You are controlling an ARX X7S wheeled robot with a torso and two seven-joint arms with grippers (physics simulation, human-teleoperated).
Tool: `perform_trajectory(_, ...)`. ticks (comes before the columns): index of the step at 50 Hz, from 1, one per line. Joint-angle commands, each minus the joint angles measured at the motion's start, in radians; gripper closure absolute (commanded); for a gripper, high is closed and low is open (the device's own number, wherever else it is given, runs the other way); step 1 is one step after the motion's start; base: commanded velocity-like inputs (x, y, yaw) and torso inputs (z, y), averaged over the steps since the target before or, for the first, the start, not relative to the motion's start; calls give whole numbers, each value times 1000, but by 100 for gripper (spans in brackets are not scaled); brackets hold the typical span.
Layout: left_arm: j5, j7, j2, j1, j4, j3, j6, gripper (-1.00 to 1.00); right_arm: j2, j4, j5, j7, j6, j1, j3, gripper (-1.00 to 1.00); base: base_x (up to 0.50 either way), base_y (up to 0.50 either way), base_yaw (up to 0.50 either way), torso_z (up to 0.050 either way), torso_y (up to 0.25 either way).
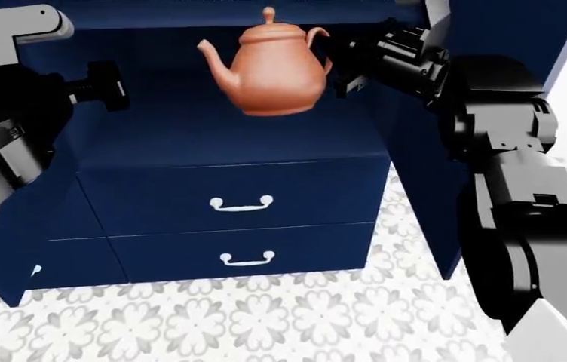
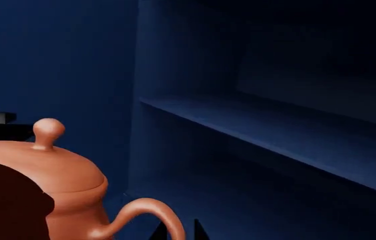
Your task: Pick the teapot from the counter and place it in the cabinet.
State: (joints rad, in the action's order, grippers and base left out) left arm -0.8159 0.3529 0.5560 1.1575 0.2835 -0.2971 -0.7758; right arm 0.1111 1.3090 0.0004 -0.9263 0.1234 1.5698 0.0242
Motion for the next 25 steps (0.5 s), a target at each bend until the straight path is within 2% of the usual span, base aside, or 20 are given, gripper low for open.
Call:
perform_trajectory(1, 5, -5, -4, 5, 12, -5, 6, -100, 0, 0, 1, 1, -3, 3, -19, 100, 318, 12, 0, 0, 0)
perform_trajectory(25, 5, -6, -5, 7, 15, -7, 8, -100, 0, 0, 1, 2, -2, 5, -21, 100, 335, -25, 0, 0, 1)
